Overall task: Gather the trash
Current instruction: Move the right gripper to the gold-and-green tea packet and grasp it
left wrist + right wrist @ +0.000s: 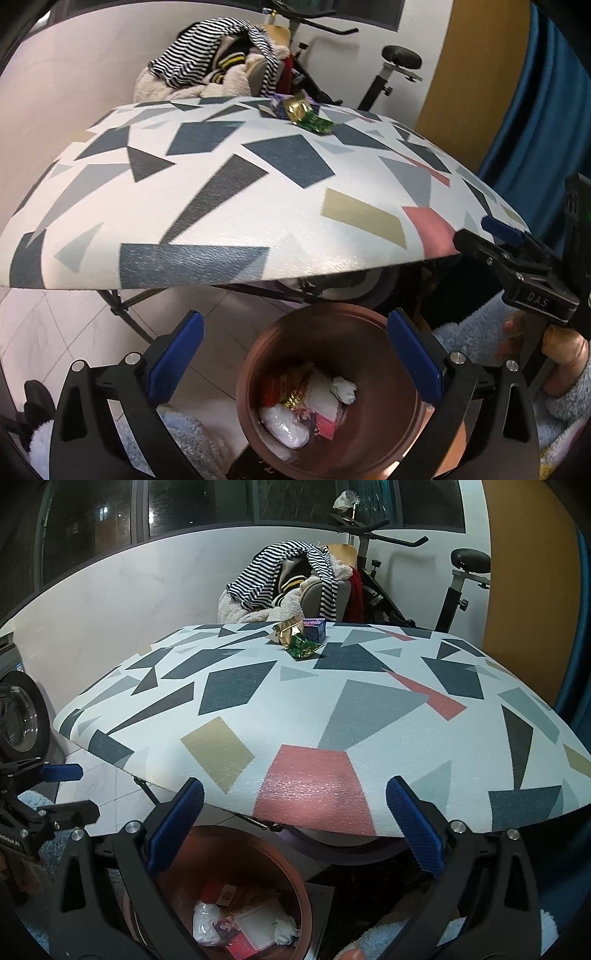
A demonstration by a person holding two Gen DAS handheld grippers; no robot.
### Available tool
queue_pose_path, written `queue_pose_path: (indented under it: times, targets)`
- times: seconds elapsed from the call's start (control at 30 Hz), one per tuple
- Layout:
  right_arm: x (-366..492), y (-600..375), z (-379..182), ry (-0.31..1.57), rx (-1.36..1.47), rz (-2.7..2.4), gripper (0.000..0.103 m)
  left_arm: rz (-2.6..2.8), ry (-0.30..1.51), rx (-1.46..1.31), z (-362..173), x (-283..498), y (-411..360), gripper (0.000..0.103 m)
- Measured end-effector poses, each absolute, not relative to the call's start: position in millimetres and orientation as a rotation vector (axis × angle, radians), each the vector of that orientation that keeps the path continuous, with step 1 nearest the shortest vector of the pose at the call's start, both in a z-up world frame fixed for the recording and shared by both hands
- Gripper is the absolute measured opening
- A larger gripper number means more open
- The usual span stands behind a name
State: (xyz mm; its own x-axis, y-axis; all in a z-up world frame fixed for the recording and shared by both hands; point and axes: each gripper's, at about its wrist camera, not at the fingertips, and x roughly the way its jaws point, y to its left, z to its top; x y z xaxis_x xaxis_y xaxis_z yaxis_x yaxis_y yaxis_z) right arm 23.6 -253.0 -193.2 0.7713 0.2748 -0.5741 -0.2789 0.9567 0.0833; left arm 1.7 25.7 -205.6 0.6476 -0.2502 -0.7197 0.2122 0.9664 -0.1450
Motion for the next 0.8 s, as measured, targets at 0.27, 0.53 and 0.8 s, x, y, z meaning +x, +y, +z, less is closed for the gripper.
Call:
queue_pose_path:
  times: [0.27, 0.53, 0.8]
  targets:
    - [24, -252, -195, 0.606, -0.017, 0.305, 0.097, -0.216, 0.787, -0.062, -200, 1, 33, 0.097]
    - [30, -251, -196, 0.641, 0.006, 0.348, 0.097, -0.222, 0.752, -0.134, -186, 8, 47, 0.097]
    - [74, -255, -175, 0.709, -0.054, 0.389, 0.097, -0.228, 0.713, -0.208, -153, 49, 72, 0.097]
